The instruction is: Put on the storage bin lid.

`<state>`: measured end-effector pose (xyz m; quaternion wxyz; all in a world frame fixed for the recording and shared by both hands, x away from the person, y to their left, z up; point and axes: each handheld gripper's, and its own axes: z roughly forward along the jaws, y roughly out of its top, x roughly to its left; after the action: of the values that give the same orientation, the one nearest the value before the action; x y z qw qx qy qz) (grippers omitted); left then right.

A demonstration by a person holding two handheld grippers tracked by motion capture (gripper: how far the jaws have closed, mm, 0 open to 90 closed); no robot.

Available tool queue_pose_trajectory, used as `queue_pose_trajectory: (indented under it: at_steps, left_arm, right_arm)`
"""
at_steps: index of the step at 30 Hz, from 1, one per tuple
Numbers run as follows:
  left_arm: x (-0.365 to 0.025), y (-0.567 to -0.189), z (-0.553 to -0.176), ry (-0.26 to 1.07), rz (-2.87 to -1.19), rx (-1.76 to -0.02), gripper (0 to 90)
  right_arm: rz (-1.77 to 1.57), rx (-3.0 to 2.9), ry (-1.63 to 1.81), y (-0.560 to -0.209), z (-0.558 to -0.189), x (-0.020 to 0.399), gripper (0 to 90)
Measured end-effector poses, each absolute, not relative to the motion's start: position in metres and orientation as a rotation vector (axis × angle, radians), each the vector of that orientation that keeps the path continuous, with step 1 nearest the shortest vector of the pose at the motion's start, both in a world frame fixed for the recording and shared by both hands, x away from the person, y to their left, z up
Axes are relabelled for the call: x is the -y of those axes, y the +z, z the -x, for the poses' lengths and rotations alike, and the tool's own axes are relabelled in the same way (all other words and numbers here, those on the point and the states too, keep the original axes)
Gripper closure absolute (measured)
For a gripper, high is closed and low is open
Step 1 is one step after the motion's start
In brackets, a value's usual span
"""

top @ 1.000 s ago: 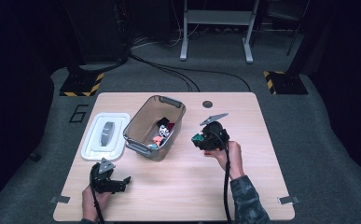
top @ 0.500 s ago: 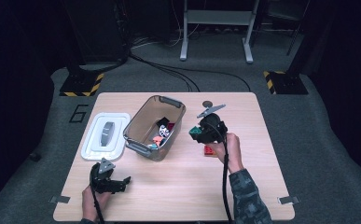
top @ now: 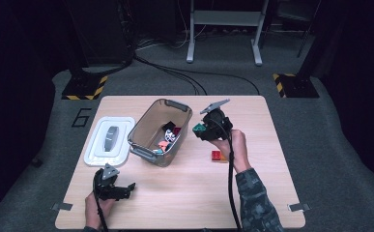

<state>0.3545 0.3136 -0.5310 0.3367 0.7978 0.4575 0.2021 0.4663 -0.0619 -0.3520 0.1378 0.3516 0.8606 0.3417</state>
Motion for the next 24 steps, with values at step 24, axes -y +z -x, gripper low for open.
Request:
queue_pose_trajectory:
  at_steps: [24]
  left_arm:
    - [-0.313,-0.531,-0.354,0.521,-2.072,-1.199,3.1]
  right_arm:
    - [-0.941,-2.517,0.961,-0.335,-0.486,0.034,58.7]
